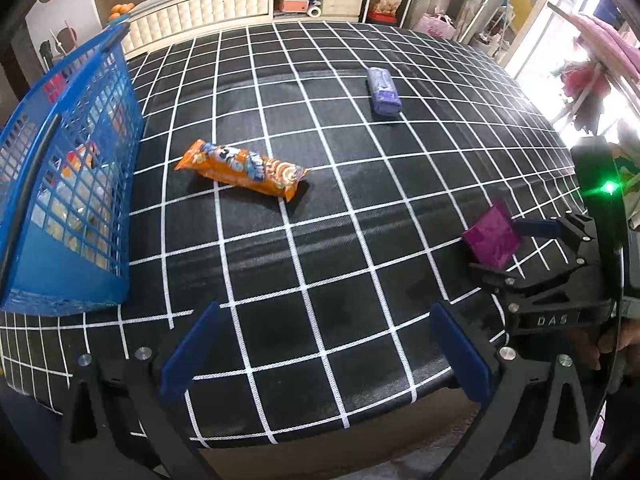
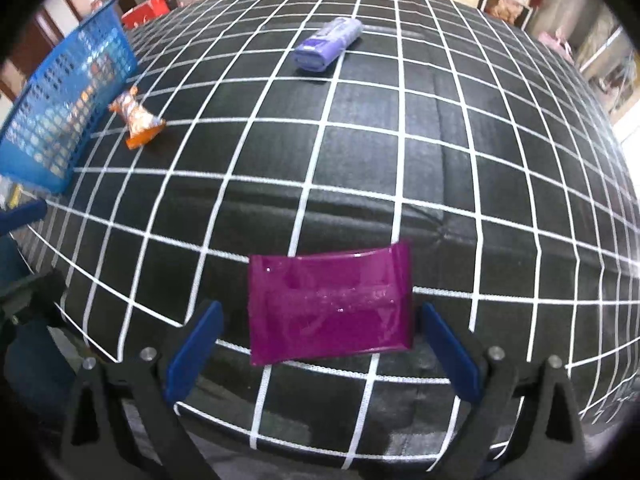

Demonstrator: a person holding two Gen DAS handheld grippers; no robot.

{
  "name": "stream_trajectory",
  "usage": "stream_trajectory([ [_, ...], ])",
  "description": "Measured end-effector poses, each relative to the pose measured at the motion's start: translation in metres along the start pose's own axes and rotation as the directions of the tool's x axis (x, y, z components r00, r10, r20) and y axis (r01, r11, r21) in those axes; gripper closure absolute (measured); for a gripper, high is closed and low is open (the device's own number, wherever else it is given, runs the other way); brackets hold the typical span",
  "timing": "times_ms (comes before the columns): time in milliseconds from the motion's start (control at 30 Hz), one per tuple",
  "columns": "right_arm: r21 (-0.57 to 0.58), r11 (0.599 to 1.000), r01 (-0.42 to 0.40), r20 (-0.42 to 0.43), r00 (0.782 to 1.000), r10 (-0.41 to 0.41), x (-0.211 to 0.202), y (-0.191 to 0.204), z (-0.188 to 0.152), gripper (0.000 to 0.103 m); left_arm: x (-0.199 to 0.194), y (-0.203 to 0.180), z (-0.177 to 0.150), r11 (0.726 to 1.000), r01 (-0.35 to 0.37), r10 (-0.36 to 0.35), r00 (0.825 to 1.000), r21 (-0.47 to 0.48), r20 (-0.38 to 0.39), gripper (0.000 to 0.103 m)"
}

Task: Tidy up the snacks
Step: 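Grasp the magenta pack with right tool while left moves toward the orange stick snack, then grasp the orange stick snack with left tool while right holds the magenta pack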

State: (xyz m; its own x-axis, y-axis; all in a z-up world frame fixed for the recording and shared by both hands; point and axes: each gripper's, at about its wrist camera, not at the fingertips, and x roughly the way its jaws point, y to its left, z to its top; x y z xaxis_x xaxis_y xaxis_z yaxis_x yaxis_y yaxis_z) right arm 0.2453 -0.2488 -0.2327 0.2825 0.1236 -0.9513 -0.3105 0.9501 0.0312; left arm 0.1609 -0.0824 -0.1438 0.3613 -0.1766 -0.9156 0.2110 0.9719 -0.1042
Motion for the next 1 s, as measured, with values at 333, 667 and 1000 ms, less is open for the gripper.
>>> stream_trajectory([
  [333,-0.035,0.999,0.014,0.079,0.997,-0.011,-0.012,0.017,-0.008,0.041,0.005,0.012,-0.008,0.997,-0.003,0.001,1.0,-0.071,-0.023,0.0],
  [667,0.005,1.0,-0.015,0.127,0.992,0.014,-0.024,-0.011,-0.011,0.044,0.008,0.027,0.019,0.98,-0.001,-0.005,1.0,-0.201,-0.03,0.0],
  [1000,0.011,0.997,-0.078,0.164,0.984,0.075,-0.023,-0.012,0.025,0.044,0.042,0.059,0.064,0.882,-0.04,0.01,0.998,-0.47,-0.066,0.0],
])
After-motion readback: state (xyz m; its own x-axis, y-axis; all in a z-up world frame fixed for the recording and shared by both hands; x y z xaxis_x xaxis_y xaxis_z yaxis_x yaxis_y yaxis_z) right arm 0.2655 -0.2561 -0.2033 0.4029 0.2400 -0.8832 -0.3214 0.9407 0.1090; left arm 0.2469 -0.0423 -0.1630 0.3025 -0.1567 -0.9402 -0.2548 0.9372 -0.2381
